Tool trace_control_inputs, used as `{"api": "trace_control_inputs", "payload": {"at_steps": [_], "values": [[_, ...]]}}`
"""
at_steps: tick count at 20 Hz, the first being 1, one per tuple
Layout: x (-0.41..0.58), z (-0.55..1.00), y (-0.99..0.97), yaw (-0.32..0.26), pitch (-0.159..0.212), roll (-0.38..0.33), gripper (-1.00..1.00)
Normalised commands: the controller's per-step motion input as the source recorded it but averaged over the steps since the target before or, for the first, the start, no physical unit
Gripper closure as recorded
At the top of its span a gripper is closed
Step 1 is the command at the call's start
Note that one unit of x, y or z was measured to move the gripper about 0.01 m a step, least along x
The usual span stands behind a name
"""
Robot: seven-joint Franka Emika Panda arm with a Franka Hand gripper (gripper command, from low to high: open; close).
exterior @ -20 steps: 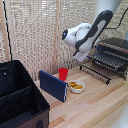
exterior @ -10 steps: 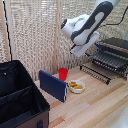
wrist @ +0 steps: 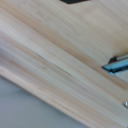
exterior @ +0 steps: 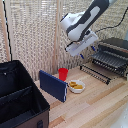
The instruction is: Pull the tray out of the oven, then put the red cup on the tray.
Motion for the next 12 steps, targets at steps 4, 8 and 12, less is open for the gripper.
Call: {"api": "trace_control_inputs", "payload": {"at_steps": [4,8,12], "values": [[0.37,-0.04,0.13,-0.136,-0.087,0.312,-1.0],[0.421,-0.07,0.13,-0.119,-0.105,0.292,-1.0],[0.44,-0.07,0.1,-0.114,-0.126,0.255,-1.0]]}}
